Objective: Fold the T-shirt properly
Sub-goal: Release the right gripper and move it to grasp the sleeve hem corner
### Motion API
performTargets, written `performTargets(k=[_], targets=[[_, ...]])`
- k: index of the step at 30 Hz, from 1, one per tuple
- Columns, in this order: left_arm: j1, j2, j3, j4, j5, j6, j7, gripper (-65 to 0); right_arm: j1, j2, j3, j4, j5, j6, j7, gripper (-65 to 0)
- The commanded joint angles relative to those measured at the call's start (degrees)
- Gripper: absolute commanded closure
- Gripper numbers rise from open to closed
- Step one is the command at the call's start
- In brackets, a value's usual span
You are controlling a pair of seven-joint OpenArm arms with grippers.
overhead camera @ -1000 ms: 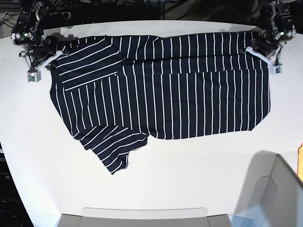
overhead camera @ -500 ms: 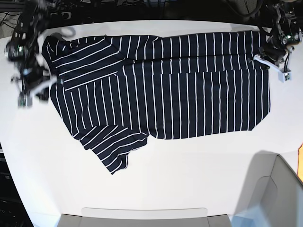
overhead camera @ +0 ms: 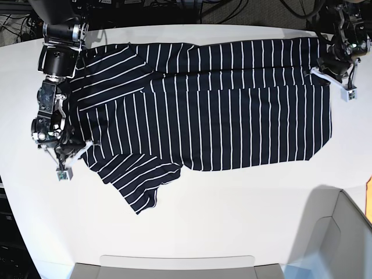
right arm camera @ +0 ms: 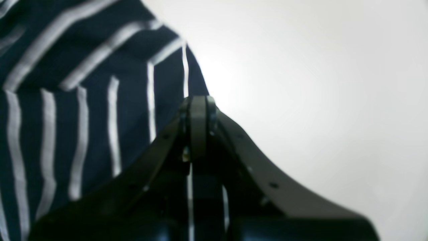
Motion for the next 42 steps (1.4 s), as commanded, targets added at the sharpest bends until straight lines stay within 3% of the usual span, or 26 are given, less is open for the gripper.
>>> performTargets(k=[1, 8, 17, 23, 26, 31, 34, 39, 42], targets=[[0.04, -1.01, -0.54, 0.87, -0.16, 0.04, -0.74, 0.0, 1.16, 0.48, 0.20, 0.51, -0.20, 0.03, 0.63, 0.0], [-0.05, -1.01, -0.63, 0.78, -0.16, 0.04, -0.74, 0.0, -5.43, 0.66, 0.55, 4.55, -1.78, 0.03, -3.06, 0.0], [-2.33, -1.01, -0.45, 0.51, -0.16, 0.04, -0.74, 0.0, -15.54, 0.57, 0.64, 22.40, -1.60, 0.03, -12.03, 0.0], [-2.33, -1.01, -0.28, 0.43, -0.16, 0.04, -0.74, 0.0, -16.60, 0.30, 0.73, 33.12, -1.60, 0.03, -14.31, 0.0], [-2.33, -1.01, -0.36, 0.43, -0.16, 0.04, -0.74, 0.0, -12.64, 0.39, 0.73, 33.30, -1.60, 0.03, -14.31, -0.4], [-2.33, -1.01, -0.28, 0.34, -0.16, 0.04, -0.74, 0.0, -1.30, 0.92, 0.38, 23.01, -1.60, 0.11, -14.14, -19.4], [-2.33, -0.92, -0.19, 0.34, -0.16, 0.04, -0.74, 0.0, 5.29, 1.01, 0.20, 12.90, -1.69, 0.11, -9.04, -26.8], [-2.33, 0.13, -0.19, 0.43, -0.16, 0.04, -0.74, 0.0, 15.58, 2.50, -1.91, -11.10, -2.04, 0.47, 7.05, -28.3], [-2.33, 0.13, -0.19, 0.51, -0.16, 0.04, -0.74, 0.0, 21.91, 4.08, -6.39, -24.72, -1.78, 5.12, 11.62, -28.4]])
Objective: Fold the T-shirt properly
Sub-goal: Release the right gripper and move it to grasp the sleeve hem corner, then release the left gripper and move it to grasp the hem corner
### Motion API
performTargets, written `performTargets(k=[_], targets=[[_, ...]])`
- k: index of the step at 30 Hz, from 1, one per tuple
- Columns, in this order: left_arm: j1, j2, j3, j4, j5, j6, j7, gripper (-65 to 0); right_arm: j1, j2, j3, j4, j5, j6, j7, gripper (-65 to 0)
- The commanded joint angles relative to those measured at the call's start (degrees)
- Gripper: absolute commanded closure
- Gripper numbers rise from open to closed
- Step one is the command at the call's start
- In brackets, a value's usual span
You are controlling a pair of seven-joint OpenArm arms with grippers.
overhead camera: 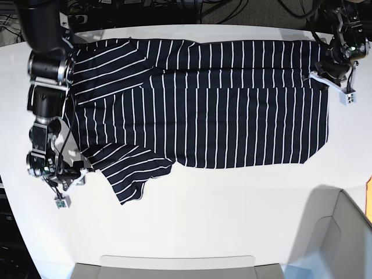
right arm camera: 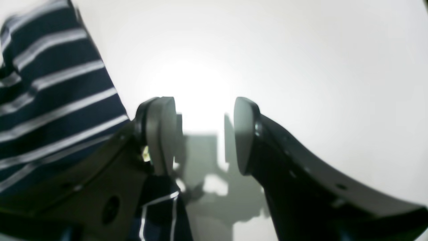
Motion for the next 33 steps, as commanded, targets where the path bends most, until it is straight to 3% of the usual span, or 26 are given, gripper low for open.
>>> performTargets(k=[1, 4, 17, 23, 33], targets=[[-0.21, -0.90, -0.32, 1.08, -0.19, 0.04, -0.68, 0.0, 3.53, 0.46, -0.52, -1.86, 0.80, 1.70, 2.60, -28.4], [-0.21, -0.90, -0.32, 1.17, -0.19, 0.04, -0.68, 0.0, 4.24, 0.28, -0.60, -5.20, 0.80, 4.16, 7.43, -28.3], [-1.79, -0.81, -0.23, 1.26, -0.27, 0.04, -0.68, 0.0, 7.22, -1.30, -1.22, -16.01, 0.45, 4.69, 17.98, -28.3], [-1.79, -0.81, -0.23, 1.26, -0.27, 0.04, -0.68, 0.0, 10.39, -2.44, -7.73, -26.74, 0.45, 4.69, 23.35, -28.3], [-5.49, -1.07, -0.23, 1.35, -0.27, -0.05, -0.68, 0.0, 10.13, -5.43, -10.89, -28.58, 0.63, 5.13, 24.84, -28.2]])
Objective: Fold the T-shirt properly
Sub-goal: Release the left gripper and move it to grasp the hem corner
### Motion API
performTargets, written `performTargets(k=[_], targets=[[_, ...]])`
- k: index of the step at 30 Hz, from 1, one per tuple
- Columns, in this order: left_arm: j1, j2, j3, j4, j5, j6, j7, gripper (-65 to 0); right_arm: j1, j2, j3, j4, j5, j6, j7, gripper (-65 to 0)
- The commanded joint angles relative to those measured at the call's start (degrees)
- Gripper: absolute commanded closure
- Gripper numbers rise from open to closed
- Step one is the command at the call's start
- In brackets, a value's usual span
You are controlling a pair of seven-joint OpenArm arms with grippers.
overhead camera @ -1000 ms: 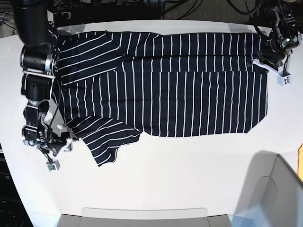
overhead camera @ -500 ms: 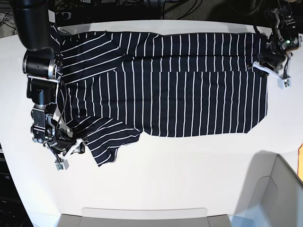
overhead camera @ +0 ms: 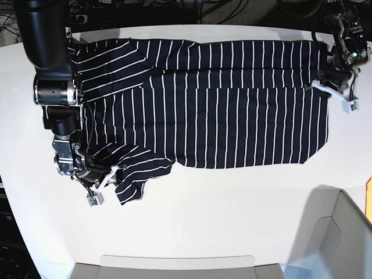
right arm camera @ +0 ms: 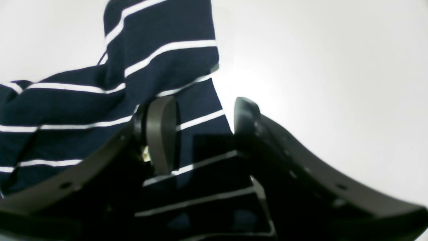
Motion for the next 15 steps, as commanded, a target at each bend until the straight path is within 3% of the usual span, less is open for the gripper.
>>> performTargets(k=[1, 3, 5, 9, 12, 15], targets=[[-1.84, -1.18, -0.25, 1.08, -0.23, -0.14, -0.89, 0.0, 1.34, 0.03, -0.12, 0.27, -0.01, 1.95, -0.64, -28.2], [-4.74, -1.18, -0.52, 1.08, -0.23, -0.14, -0.89, -0.9, 0.99, 0.03, -0.12, 0.27, -0.01, 3.62, -0.73, -28.2], [-8.44, -1.62, -0.52, 0.73, 0.03, -1.02, -0.89, -10.0, 0.99, 0.03, -0.12, 0.27, -0.01, 3.97, -0.73, -28.2], [-17.14, -5.49, -0.08, -2.26, 0.12, -11.21, -0.89, -23.2, 0.99, 0.03, -0.12, 0.27, -0.01, 3.97, -0.73, -28.2], [-25.23, -8.65, 0.36, -12.10, 0.21, -16.84, -0.81, -23.4, 0.90, 0.03, -0.12, 0.27, -0.01, 3.97, -0.73, -28.2], [-33.75, -13.67, 8.19, -26.96, 0.21, -22.91, -1.60, -23.4, 0.64, 0.12, -0.12, 0.27, -0.01, 3.97, -0.73, -28.2]])
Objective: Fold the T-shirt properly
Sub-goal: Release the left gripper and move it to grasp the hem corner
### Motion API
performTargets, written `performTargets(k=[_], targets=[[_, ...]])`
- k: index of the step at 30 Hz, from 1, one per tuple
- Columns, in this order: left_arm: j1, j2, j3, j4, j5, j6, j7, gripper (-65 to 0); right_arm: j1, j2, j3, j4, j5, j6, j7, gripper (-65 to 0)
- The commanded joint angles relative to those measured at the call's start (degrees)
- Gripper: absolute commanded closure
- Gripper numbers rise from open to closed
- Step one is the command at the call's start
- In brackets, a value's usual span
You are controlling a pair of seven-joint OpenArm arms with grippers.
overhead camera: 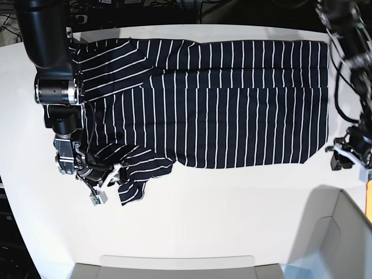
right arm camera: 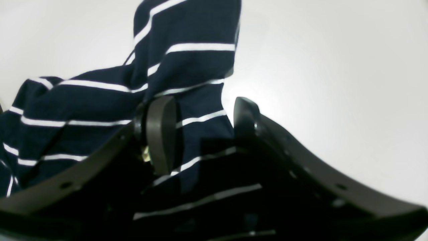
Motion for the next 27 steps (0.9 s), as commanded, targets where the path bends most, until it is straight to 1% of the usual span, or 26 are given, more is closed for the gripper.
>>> performTargets(k=[1, 3, 4, 5, 7, 10, 13, 15, 16, 18, 19, 23, 27], targets=[[-3.93, -2.85, 3.31, -3.38, -1.67, -2.35, -2.13, -23.4, 1.33, 0.23, -0.20, 0.20, -0.90, 0.36, -1.72, -28.2], [-8.06, -4.70, 9.81, -10.23, -1.67, -4.99, -5.47, -23.4, 1.33, 0.32, -0.20, 0.20, -0.90, 0.36, -1.72, -28.2], [-9.82, -5.31, 13.24, -13.93, -1.67, -5.34, -8.19, -23.4, 1.33, 0.32, -0.20, 0.20, -0.90, 0.36, -1.72, -28.2], [-11.32, -5.49, 16.32, -17.44, -1.67, -5.25, -11.09, -23.5, 1.33, 0.32, -0.03, 0.20, -0.90, 0.36, -1.72, -28.2], [-13.16, -6.11, 20.80, -23.33, -1.49, -5.25, -15.05, -23.5, 1.33, 0.32, -0.03, 0.20, -0.90, 0.36, -1.72, -28.2], [-17.21, -5.93, 27.57, -32.74, 1.41, -5.78, -20.68, -23.5, 1.33, 0.32, -0.12, 0.20, -0.90, 0.36, -1.72, -28.2], [-20.11, -5.67, 32.14, -39.77, 2.64, -5.87, -25.25, -23.5, 1.33, 0.32, -0.12, 0.20, -0.90, 0.36, -1.72, -28.2], [-20.99, -4.88, 33.11, -42.32, 2.73, -5.95, -26.74, -23.5, 1.33, 0.32, -0.12, 0.20, -0.90, 0.36, -1.72, -28.2], [-21.08, -4.88, 33.20, -42.67, 2.90, -6.57, -27.18, -23.5, 1.33, 0.32, -0.12, 0.20, -0.90, 0.36, -1.72, -28.2], [-21.16, -4.88, 33.29, -42.76, 2.90, -10.09, -26.92, -23.5, 1.33, 0.32, -0.20, 0.20, -0.99, 0.36, -1.72, -28.2], [-21.08, -4.88, 33.29, -42.76, 2.90, -10.48, -26.92, -23.5, 1.33, 0.32, -0.20, 0.20, -0.99, 0.36, -1.72, -28.2], [-20.99, -4.88, 33.29, -42.76, 2.99, -10.48, -26.92, -23.5, 1.33, 0.32, -0.20, 0.20, -0.99, 0.36, -1.72, -28.2], [-20.99, -4.08, 33.20, -42.85, 6.77, -10.48, -27.18, -23.5, 1.42, 0.23, -0.20, 0.20, -0.99, 0.36, -1.72, -28.2]])
